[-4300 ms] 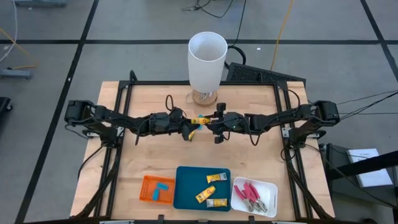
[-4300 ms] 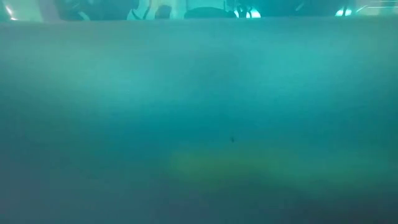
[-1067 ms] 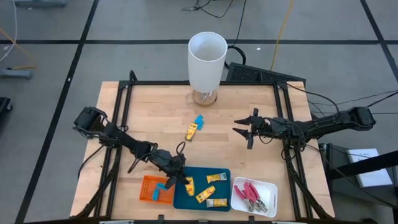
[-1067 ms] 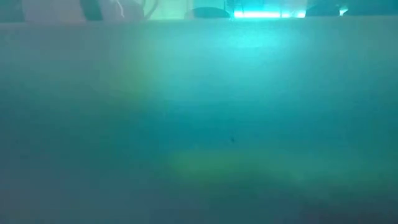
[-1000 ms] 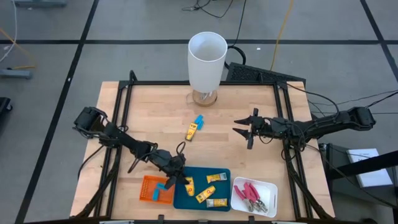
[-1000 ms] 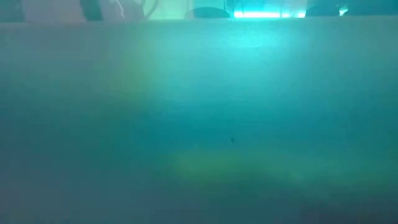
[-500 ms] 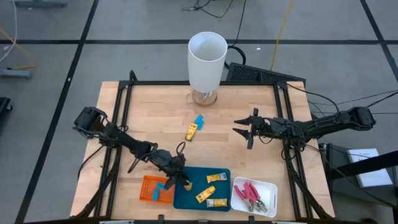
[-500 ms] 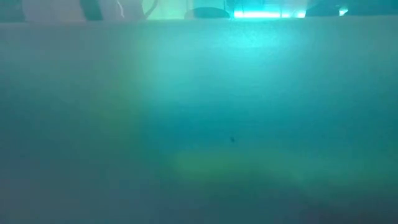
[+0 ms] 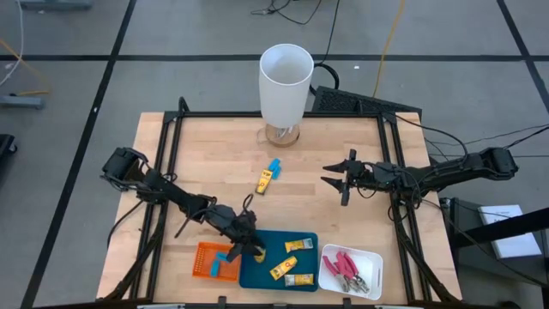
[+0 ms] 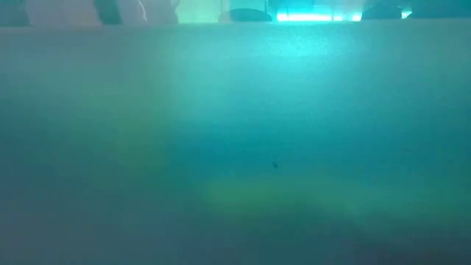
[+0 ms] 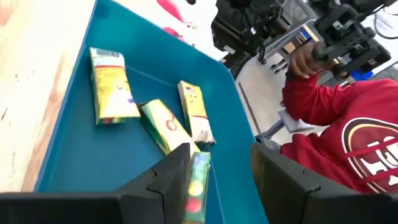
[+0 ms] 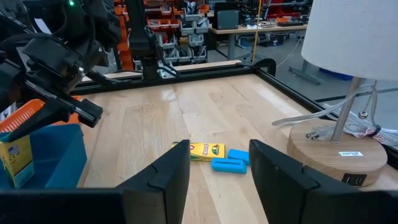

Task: Pick & Place School Supplies
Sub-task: Put the yellow crayon box into the blue bin, then put the blue eraser into the orange bin

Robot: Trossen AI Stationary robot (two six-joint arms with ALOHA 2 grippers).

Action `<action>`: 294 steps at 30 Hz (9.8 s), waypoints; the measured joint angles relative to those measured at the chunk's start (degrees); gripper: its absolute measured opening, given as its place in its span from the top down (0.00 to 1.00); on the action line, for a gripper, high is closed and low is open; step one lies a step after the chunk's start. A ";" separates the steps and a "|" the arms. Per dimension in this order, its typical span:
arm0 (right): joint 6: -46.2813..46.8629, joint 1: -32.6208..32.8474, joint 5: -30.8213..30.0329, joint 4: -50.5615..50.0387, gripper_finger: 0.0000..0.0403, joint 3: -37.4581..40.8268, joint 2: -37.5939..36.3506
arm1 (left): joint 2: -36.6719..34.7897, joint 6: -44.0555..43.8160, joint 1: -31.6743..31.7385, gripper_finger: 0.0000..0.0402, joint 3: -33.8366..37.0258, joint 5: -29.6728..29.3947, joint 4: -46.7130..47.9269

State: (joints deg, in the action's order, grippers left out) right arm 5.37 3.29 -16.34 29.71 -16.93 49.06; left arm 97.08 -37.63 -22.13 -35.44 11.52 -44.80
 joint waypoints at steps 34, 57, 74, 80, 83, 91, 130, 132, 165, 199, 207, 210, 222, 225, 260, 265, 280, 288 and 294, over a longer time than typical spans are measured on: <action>1.03 0.00 0.00 -1.62 0.61 -0.02 -0.02 | -0.70 6.03 14.85 0.72 -0.02 -9.05 7.59; -0.24 -0.11 -0.09 -1.49 0.61 -0.02 -0.02 | -0.66 9.95 14.99 0.40 -16.66 -37.72 52.66; -0.17 -0.21 -0.12 -1.56 0.61 0.00 -0.02 | 4.97 -4.73 18.82 0.28 -16.70 -34.43 52.60; -0.22 -0.22 -0.31 -1.62 0.61 0.00 -0.02 | 8.17 -6.39 18.73 0.28 -16.91 -32.99 53.08; -0.22 -0.24 -0.33 -1.61 0.61 0.00 -0.02 | 8.47 -6.27 18.72 0.28 -16.94 -33.02 54.45; -0.22 -0.24 -0.33 -1.68 0.61 0.00 -0.02 | 8.52 -5.45 18.84 0.29 -17.05 -33.43 63.04; -0.23 -0.24 -0.30 -1.78 0.61 0.01 0.00 | 4.10 7.36 18.84 0.61 -16.31 -30.96 59.54; -0.24 -0.24 -0.30 -1.73 0.61 0.01 0.00 | 2.40 8.55 18.70 0.61 -16.38 -30.87 58.82; -0.07 -0.29 -0.15 -1.69 0.61 0.02 0.00 | -7.56 28.90 1.64 0.61 -16.65 -4.93 39.44; -0.04 -0.28 -0.09 -1.29 0.61 0.04 0.50 | -1.75 31.57 -1.03 0.61 -16.68 -5.55 38.25; -0.04 -0.28 -0.08 -1.29 0.61 0.04 0.50 | -1.75 31.10 -1.03 0.61 -16.68 -5.54 37.58; -0.04 -0.28 -0.07 -1.29 0.61 0.04 0.50 | -1.75 30.61 -1.03 0.61 -16.68 -5.73 37.56; -0.04 -0.28 -0.07 -1.29 0.61 0.04 0.50 | -1.75 28.68 -1.05 0.32 -16.68 -7.07 37.57; -0.04 -0.28 -0.07 -1.29 0.61 0.04 0.50 | -1.75 29.15 -1.05 0.27 -16.68 -7.05 37.60; 6.23 -0.39 -5.00 -0.40 0.61 -2.04 12.42 | -4.26 22.67 18.67 0.42 -16.72 -28.04 47.09; 6.44 -1.05 -6.11 -0.40 0.58 -8.85 24.99 | -4.26 24.32 21.80 0.42 -16.72 -28.05 47.37; 13.37 -5.36 -1.46 -14.39 0.32 -36.86 57.07 | -5.05 24.44 23.83 0.42 -16.63 -23.07 47.13; 14.28 -6.54 -1.64 -16.43 0.37 -41.35 63.42 | -10.98 24.48 21.45 0.42 -16.63 -25.01 52.90; 15.17 -7.34 -1.66 -20.34 0.46 -41.48 63.45 | -15.50 24.82 19.61 0.42 -16.74 -25.44 54.79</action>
State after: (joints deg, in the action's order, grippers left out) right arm 20.53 -4.05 -18.00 9.38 -58.41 112.51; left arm 81.58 -12.81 -2.52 -52.18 -13.92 9.98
